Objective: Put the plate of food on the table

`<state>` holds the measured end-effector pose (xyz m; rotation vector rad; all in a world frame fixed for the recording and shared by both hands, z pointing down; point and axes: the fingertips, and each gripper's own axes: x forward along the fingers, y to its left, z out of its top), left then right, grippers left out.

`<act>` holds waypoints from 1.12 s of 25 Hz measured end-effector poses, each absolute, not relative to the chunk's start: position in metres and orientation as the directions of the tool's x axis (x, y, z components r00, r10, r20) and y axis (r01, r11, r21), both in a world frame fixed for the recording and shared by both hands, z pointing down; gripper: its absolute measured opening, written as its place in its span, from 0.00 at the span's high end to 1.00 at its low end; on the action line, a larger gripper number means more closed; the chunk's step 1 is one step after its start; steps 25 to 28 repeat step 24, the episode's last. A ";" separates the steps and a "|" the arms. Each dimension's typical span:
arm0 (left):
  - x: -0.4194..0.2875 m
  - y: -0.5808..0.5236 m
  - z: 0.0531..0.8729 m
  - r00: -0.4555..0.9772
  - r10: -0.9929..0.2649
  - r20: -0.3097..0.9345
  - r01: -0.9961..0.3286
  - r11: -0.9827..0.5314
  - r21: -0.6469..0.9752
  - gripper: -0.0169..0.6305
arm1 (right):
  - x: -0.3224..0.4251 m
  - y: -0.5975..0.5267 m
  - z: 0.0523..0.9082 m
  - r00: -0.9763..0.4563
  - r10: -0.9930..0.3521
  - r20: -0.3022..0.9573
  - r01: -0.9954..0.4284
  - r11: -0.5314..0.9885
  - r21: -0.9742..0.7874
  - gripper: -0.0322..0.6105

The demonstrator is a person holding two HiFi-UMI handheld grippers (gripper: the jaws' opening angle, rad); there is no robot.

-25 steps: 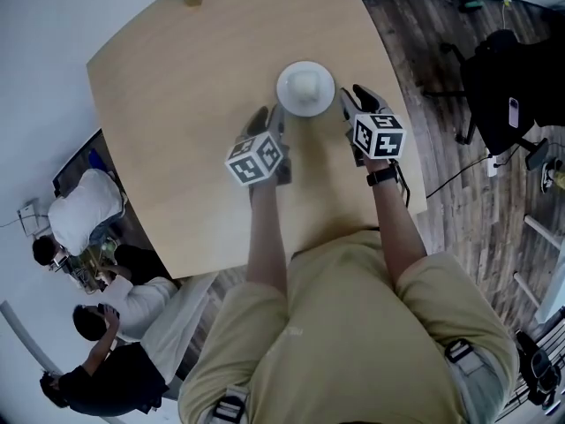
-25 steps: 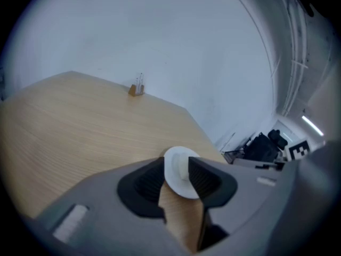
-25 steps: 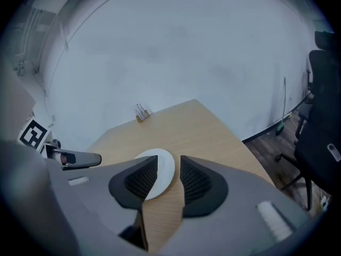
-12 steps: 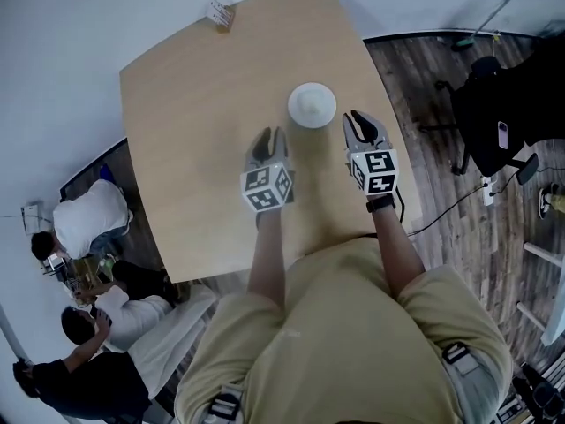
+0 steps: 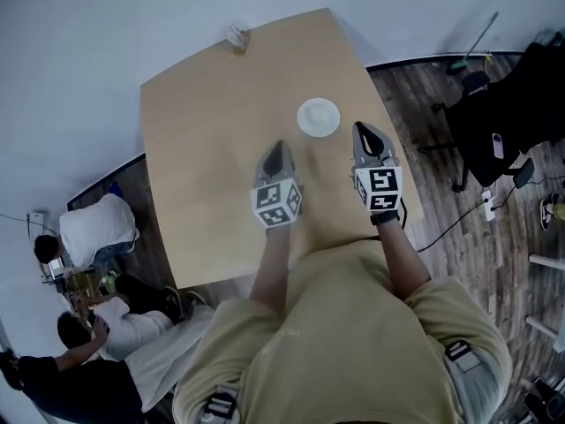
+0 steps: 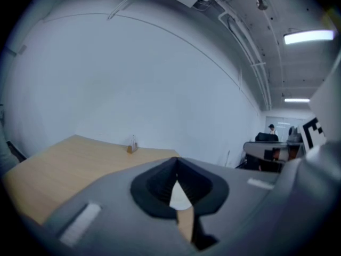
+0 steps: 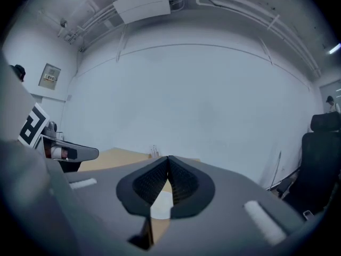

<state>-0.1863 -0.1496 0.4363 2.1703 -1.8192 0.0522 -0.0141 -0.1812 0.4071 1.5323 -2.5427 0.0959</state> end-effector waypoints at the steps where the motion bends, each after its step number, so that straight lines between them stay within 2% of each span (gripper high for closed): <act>1: -0.187 -0.150 0.432 0.197 -0.958 0.210 -0.967 -0.155 0.202 0.97 | -0.015 -0.181 0.403 -0.447 -0.879 0.168 -0.888 0.459 0.037 0.94; 13: -0.199 -0.112 0.377 0.154 -0.987 0.040 -0.984 -0.150 0.093 0.97 | -0.026 -0.146 0.374 -0.412 -0.903 0.123 -0.903 0.423 0.078 0.94; 28: -0.167 -0.122 0.338 0.144 -0.989 0.018 -0.987 -0.143 0.071 0.97 | -0.007 -0.148 0.344 -0.453 -0.883 0.124 -0.883 0.464 0.076 0.94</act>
